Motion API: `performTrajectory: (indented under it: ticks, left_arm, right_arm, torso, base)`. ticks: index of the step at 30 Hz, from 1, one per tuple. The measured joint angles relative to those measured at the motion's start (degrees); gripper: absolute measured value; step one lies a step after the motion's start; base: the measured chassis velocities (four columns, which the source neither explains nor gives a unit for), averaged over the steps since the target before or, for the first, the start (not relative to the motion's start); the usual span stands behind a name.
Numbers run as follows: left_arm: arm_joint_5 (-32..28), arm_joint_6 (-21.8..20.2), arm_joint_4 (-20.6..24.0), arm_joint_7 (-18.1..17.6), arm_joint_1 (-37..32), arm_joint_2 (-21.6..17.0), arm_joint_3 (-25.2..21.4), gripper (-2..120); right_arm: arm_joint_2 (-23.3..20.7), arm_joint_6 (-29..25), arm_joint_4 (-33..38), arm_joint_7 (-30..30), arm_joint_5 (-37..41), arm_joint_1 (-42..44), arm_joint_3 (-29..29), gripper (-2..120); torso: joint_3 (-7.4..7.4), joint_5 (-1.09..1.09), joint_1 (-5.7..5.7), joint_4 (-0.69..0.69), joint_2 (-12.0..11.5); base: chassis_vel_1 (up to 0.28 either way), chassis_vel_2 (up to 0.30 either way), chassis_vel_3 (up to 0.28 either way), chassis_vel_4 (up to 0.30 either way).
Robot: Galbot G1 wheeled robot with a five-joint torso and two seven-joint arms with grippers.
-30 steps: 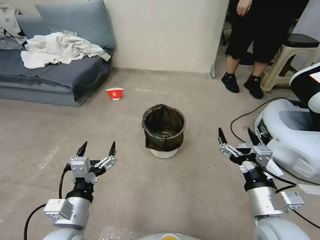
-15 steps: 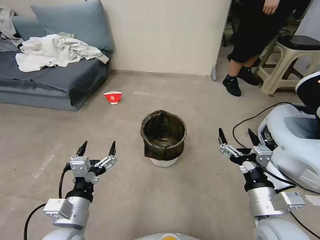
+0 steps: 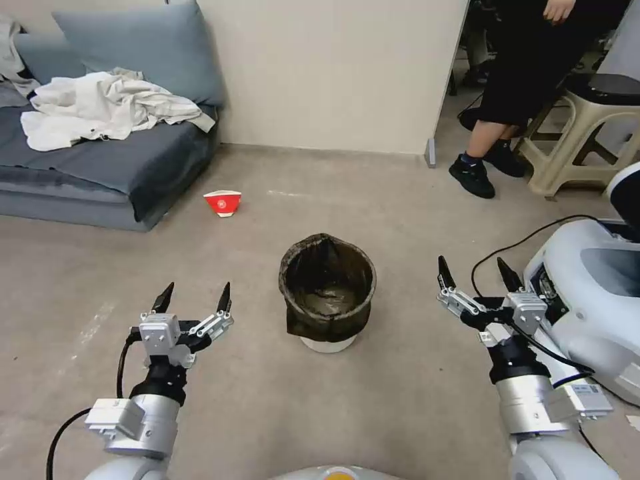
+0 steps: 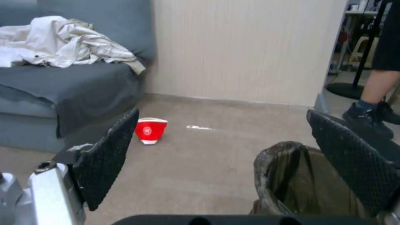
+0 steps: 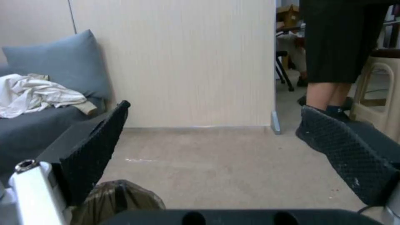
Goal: Pick up the trash can from the floor.
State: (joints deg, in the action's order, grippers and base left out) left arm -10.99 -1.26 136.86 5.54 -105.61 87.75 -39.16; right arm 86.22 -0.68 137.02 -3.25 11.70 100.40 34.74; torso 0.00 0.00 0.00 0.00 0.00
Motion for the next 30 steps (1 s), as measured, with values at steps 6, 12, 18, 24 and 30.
performTrajectory:
  ticks: [6,12,18,24,30]
  left_arm:
    - [0.0,0.0,0.0,0.0,0.0,0.1,0.0,100]
    - [0.1,0.0,0.0,0.0,0.2,0.2,0.1,100]
    - [0.2,0.0,-0.2,0.0,0.3,0.2,0.1,100]
    - [0.2,0.0,-0.6,0.0,0.7,0.2,0.3,100]
    - [-0.2,0.0,-1.0,0.0,1.3,-0.3,0.6,100]
  right_arm:
    - [-0.1,0.0,-0.2,0.0,0.0,-0.2,0.0,100]
    - [-0.2,0.0,-0.6,0.1,0.0,-0.4,0.0,100]
    - [-0.3,-0.3,-0.9,0.1,0.1,-0.6,-0.1,100]
    - [-0.3,-3.3,-2.4,-1.2,0.1,-0.9,-0.2,100]
    - [-0.4,-4.0,-2.6,-1.3,0.0,-0.8,-0.2,100]
  torso:
    - [0.0,0.0,0.0,0.0,0.0]
    - [0.0,0.0,0.0,0.01,0.0]
    - [0.0,0.0,0.0,0.0,0.0]
    - [0.0,-0.01,0.0,0.0,0.0]
    - [0.0,0.0,0.0,0.01,0.0]
  base:
    - [-0.085,0.091,0.086,-0.1]
    - [-0.09,0.116,0.095,-0.106]
    - [-0.085,0.082,0.081,-0.08]
    - [-0.02,0.021,0.026,-0.027]
    - [0.0,0.0,0.0,0.0]
